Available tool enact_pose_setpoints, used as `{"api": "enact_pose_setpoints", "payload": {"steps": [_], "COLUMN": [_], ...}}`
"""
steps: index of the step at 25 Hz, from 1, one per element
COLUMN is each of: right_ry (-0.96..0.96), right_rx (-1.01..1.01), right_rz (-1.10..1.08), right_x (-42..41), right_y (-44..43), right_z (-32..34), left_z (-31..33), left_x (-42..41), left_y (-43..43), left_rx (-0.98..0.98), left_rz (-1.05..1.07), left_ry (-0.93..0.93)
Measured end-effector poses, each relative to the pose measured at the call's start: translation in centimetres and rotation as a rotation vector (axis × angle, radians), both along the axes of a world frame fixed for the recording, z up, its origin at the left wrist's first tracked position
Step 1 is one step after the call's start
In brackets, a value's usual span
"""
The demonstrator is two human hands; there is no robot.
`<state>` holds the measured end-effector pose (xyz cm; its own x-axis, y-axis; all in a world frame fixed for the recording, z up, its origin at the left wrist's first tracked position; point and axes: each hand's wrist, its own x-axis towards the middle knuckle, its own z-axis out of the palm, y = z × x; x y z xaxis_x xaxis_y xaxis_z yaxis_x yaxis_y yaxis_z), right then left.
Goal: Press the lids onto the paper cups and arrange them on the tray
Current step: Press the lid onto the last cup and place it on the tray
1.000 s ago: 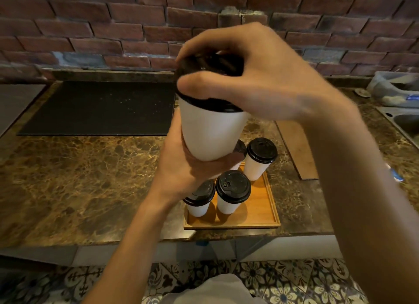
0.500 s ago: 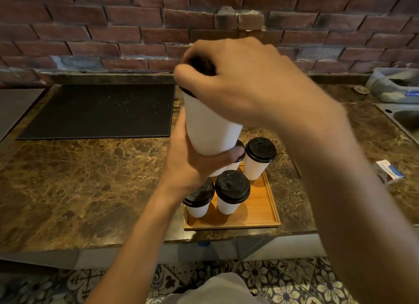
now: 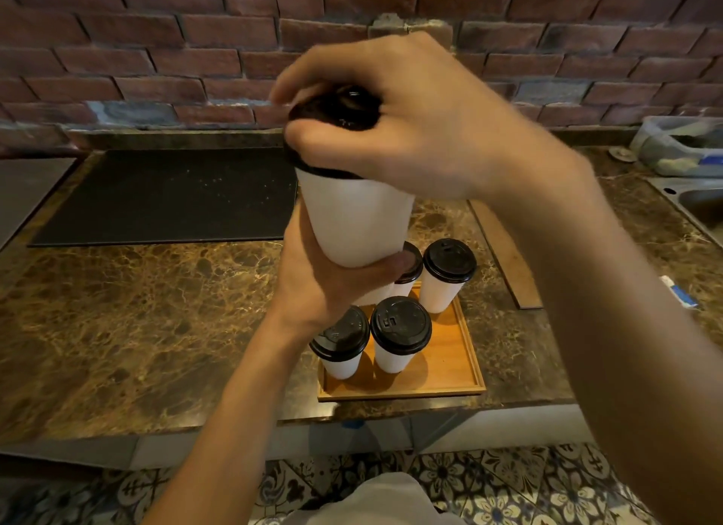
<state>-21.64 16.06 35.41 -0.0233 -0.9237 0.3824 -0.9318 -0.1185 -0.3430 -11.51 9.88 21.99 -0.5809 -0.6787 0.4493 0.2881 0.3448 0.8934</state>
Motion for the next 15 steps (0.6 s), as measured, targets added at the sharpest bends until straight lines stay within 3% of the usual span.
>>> {"api": "enact_pose_setpoints", "payload": {"steps": [2,4,6,8,10,12,15], "right_ry": [0.084,0.119,0.031,-0.143,-0.222,-0.158,0.065], "right_rx": [-0.096,-0.179,-0.174,-0.059,0.007,0.037,-0.033], "right_rz": [-0.373,-0.475,-0.254,0.110,0.322,0.196,-0.280], "right_x": [1.5,2.3,1.3,-0.4,-1.6,-1.6,0.2], "right_y": [-1.0,-1.2,-0.8,0.1,0.7,0.4,-1.1], "right_z": [-1.7,-2.4,-1.5,-0.3,0.1,-0.2,-1.9], "left_z": [0.1,0.2,0.2,0.6,0.7,0.6,0.8], "left_x": [-0.6,-0.8,-0.3,0.5,0.7,0.3,-0.5], "left_y": [0.5,0.8,0.5,0.2,-0.1,0.2,0.9], "left_rx": [0.033,0.030,-0.047,-0.024,-0.019,-0.003,-0.007], "left_rz": [0.104,0.175,0.165,0.048,-0.027,0.015,0.144], "left_ry": [0.023,0.019,0.003,-0.020,-0.055,-0.084,-0.125]}}
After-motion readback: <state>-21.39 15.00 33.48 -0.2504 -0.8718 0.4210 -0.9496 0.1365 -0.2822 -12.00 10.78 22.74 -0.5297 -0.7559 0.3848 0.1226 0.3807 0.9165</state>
